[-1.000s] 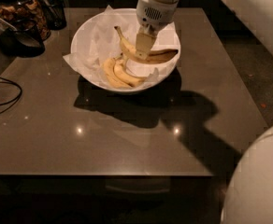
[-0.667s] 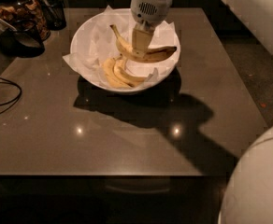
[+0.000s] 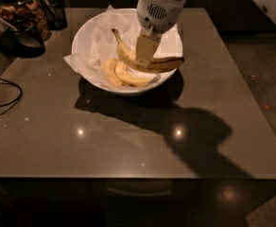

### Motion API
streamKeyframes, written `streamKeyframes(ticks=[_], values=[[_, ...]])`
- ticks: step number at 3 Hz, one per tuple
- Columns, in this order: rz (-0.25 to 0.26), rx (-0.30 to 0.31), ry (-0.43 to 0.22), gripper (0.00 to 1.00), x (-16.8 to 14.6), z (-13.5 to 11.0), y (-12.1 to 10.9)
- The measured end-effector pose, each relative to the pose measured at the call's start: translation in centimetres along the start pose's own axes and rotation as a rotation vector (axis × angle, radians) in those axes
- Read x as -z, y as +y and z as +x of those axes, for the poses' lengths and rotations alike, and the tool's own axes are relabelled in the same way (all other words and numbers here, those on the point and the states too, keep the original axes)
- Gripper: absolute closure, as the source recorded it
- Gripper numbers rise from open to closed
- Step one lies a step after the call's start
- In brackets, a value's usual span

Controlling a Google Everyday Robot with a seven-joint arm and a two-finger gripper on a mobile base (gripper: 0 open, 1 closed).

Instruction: Pick banana from white bowl

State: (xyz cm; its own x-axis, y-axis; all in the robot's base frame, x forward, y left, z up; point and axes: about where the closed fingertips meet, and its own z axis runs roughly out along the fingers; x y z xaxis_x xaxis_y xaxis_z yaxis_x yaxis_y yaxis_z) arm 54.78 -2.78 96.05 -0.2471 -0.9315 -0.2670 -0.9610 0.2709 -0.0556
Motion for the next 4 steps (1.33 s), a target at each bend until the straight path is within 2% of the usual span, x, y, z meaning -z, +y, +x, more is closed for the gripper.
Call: streamKeyframes(ticks=[1, 2, 3, 4], values=[[0.0, 0.0, 0.0, 1.0, 0.0, 0.0, 0.0], [-0.013, -0.029, 0.008, 1.0, 1.1, -0.1, 1.6], [-0.008, -0.094, 0.008, 1.0, 3.8, -0.2, 4.7], [0.006, -0.094, -0.012, 1.0, 3.7, -0.9, 4.3]])
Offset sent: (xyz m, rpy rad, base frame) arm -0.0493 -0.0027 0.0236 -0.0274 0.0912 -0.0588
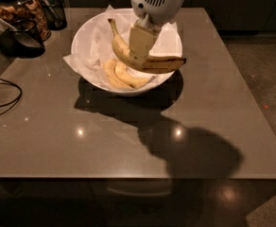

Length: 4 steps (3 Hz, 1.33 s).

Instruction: Pick banana from white bowl

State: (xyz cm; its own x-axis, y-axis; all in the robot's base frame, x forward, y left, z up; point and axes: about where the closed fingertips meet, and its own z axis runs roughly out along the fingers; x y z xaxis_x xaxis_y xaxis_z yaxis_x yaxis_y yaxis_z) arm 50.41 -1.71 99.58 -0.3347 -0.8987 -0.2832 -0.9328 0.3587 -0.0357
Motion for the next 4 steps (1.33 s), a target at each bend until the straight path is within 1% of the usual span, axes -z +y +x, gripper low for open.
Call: streamKeyframes(ticks=[1, 2, 3, 4], values=[[-0.001, 0.007, 0.011, 1.0, 0.8, -0.4, 1.0], [-0.028, -0.003, -0.001, 1.0, 1.7, 0.2, 2.7], [-0.054, -0.039, -0.015, 1.0, 2.5, 1.6, 4.4], [-0.095, -0.089, -0.029, 1.0, 2.4, 4.2, 6.5]])
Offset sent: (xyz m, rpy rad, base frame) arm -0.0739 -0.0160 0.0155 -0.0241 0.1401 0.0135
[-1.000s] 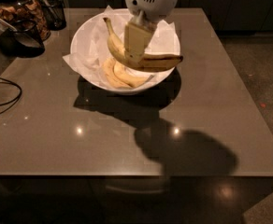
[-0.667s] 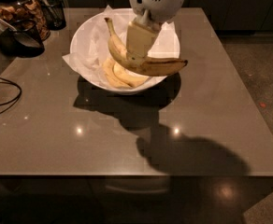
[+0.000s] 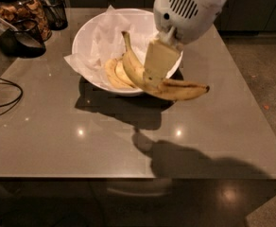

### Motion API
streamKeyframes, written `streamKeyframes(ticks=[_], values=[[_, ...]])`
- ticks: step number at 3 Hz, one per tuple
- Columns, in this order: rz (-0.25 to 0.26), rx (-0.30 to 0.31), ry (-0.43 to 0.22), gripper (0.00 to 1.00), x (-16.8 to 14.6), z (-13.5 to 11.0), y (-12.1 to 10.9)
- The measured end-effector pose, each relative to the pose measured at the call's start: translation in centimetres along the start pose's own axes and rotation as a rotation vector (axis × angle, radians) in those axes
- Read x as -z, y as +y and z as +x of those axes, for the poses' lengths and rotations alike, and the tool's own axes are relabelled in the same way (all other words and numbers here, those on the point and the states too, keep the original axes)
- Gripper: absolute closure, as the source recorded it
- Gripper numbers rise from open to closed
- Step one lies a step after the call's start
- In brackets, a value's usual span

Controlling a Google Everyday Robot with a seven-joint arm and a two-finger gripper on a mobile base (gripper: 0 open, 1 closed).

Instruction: Pick banana from white bowl

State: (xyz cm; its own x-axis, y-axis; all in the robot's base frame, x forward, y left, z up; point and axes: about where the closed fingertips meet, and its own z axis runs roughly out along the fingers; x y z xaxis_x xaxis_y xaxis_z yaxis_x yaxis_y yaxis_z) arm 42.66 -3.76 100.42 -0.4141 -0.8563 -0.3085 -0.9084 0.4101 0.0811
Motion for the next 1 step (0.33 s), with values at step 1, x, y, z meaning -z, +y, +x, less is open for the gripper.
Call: streamKeyframes(ticks=[1], values=[[-0.021, -0.025, 0.002, 1.0, -0.22, 1.39, 0.85]])
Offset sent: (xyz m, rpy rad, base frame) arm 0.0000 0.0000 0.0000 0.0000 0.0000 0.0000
